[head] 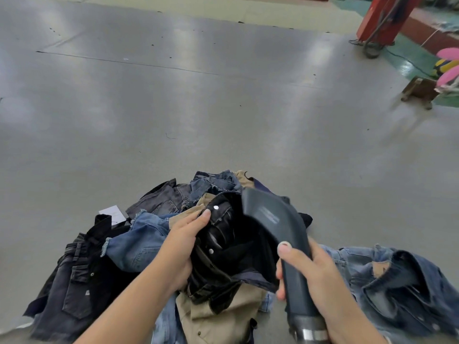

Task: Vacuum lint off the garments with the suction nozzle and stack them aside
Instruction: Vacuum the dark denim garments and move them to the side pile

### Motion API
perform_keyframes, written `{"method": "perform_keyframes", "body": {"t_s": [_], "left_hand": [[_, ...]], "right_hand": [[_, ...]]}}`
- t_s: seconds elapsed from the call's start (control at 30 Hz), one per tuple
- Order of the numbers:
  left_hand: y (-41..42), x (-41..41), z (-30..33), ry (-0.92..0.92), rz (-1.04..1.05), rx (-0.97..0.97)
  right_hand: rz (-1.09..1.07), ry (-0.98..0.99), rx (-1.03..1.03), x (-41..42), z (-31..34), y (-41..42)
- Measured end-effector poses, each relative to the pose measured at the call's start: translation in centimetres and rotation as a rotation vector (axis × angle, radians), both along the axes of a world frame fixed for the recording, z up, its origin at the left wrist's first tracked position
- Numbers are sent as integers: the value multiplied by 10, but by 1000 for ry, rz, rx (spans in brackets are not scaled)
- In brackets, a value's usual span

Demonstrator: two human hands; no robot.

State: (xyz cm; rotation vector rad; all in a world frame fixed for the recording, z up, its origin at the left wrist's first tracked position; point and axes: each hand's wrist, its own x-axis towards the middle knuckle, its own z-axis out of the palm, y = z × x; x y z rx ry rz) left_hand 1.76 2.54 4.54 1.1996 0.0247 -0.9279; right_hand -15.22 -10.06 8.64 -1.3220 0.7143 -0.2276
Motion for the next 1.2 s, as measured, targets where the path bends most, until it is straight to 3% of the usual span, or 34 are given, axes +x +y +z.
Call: {"method": "perform_keyframes", "body": {"t_s": [0.13, 0.23, 0.33, 0.43, 0.57, 0.7, 0.8, 0.93, 1.03, 1.1, 1.2], "left_hand": [[6, 11, 0, 245, 15, -92], [13, 18, -1, 300, 3, -264], [18, 25, -10, 273, 114, -371], [16, 32, -17, 232, 256, -326], [-17, 32, 13, 118, 15, -346], [-33, 45, 19, 88, 111, -413], [-16, 40, -36, 145, 242, -145], [30, 8, -142, 30, 435, 725], [40, 0, -171, -10, 354, 1050], [28, 7, -159, -285, 302, 1148], [1, 20, -149, -1151, 82, 1041]], "right_hand": [[-106, -35, 3, -9, 1, -10], [-148, -83, -4, -11, 1, -9], [-174, -99, -8, -11, 0, -8], [-182, -108, -8, -11, -1, -7], [-194, -143, -31, -10, 3, -6], [-285, -178, -82, -15, 6, -10], [-357, -156, -84, -17, 7, -14], [-332, -79, -53, -18, 4, -18], [-282, -41, -81, -15, 3, -15], [-252, -28, -90, -13, 1, -13], [-239, 3, -102, -11, -2, -12]]}}
